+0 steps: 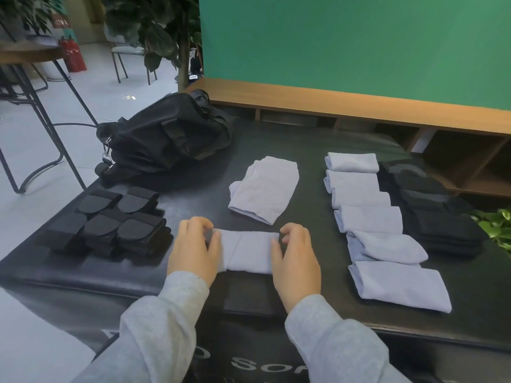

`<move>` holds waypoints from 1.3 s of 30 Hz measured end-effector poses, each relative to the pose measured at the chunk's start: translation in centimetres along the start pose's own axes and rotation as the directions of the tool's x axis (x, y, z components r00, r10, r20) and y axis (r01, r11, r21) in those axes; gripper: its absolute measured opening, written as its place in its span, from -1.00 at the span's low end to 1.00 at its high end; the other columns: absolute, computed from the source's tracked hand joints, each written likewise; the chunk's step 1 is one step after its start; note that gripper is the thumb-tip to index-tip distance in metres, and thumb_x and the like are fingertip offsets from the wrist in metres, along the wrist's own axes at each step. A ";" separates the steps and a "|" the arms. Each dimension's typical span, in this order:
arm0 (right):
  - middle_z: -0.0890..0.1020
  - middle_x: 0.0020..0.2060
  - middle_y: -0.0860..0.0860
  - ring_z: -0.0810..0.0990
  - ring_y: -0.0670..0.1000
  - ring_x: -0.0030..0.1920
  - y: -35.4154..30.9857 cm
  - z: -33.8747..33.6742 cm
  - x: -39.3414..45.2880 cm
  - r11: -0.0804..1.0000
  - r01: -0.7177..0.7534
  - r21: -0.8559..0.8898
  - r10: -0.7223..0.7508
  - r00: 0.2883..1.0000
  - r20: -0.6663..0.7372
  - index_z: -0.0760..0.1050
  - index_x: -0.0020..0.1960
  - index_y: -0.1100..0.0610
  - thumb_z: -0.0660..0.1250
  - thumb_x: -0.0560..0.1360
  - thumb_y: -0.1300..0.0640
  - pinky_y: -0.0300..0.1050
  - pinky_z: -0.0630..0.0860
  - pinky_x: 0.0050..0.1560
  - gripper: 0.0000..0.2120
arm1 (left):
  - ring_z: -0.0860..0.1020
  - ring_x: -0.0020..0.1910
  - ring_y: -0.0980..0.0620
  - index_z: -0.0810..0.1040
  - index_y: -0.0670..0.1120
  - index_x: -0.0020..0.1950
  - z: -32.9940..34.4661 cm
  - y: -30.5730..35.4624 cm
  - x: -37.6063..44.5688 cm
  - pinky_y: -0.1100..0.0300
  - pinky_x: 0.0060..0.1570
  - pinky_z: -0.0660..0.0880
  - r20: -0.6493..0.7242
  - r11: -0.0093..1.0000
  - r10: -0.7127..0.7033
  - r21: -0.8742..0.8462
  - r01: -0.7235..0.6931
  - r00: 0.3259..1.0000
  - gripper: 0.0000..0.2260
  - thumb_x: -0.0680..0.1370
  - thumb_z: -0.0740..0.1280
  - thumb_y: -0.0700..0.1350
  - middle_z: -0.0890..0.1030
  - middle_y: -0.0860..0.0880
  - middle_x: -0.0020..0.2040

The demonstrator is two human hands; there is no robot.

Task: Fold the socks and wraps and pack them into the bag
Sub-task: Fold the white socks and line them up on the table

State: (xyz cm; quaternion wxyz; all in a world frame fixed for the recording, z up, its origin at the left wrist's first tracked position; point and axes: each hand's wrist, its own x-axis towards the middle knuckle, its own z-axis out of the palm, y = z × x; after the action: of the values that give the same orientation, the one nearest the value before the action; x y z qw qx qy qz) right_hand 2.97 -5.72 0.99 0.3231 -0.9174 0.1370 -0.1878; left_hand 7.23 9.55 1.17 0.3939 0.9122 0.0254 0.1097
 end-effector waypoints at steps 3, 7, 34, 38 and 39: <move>0.45 -0.11 -0.06 0.46 0.02 -0.10 0.6 0.5 -0.6 0.977 0.210 -0.030 -0.212 0.973 -0.094 0.54 -0.05 0.11 0.28 0.48 0.30 -0.18 0.44 -0.21 -0.86 | 0.36 0.10 0.06 0.49 0.01 0.10 0.0 -0.4 -0.2 0.15 0.10 0.32 0.022 0.990 0.141 0.017 -0.142 0.990 -0.83 0.55 0.23 -0.17 0.45 0.07 0.12; 0.54 -0.14 -0.08 0.46 0.01 -0.10 0.3 0.0 -1.6 0.951 0.292 -0.106 -0.288 0.956 0.048 0.59 -0.08 0.03 0.13 0.46 0.05 -0.13 0.43 -0.09 -0.74 | 0.38 0.18 0.07 0.47 0.08 0.10 -0.3 0.0 -0.5 0.14 0.18 0.20 0.194 0.954 0.203 0.182 -0.238 0.960 -0.86 0.56 0.20 -0.02 0.49 0.13 0.09; 0.38 0.31 -0.16 0.24 -0.14 0.33 1.1 -11.8 4.1 0.948 0.312 -0.062 -0.268 0.886 0.378 0.12 0.44 -0.11 0.32 0.47 -0.07 0.00 0.10 0.44 -0.38 | 0.43 -0.07 0.27 0.37 0.32 -0.12 -0.1 10.2 -0.6 0.45 -0.15 0.39 0.291 0.758 0.647 -0.344 -0.554 0.704 -0.57 0.49 0.33 -0.26 0.45 0.30 -0.06; 0.54 0.05 -0.12 0.46 -0.06 0.11 2.5 -11.9 5.2 0.947 0.319 -0.036 -0.279 0.872 0.402 0.35 0.23 -0.07 0.27 0.51 -0.01 -0.04 0.38 0.21 -0.69 | 0.44 0.05 0.29 0.31 0.29 0.00 2.0 10.9 0.3 0.38 0.02 0.43 0.228 0.738 0.638 -0.453 -0.499 0.736 -0.61 0.46 0.36 -0.19 0.39 0.42 0.02; 0.55 0.00 -0.12 0.46 -0.05 0.06 3.0 -11.8 5.3 0.948 0.316 -0.024 -0.287 0.888 0.359 0.40 0.15 -0.05 0.26 0.51 0.01 -0.03 0.41 0.15 -0.78 | 0.45 0.10 0.23 0.30 0.28 0.05 2.6 10.9 0.5 0.26 0.07 0.47 0.213 0.740 0.596 -0.518 -0.428 0.774 -0.59 0.45 0.39 -0.16 0.40 0.37 0.06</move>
State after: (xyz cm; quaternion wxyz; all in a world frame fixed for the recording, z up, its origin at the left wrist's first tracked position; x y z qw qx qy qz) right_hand 2.22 -16.35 8.99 0.2714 -0.9585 -0.0594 -0.0632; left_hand 7.85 0.21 7.41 0.5407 0.7722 -0.3304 0.0467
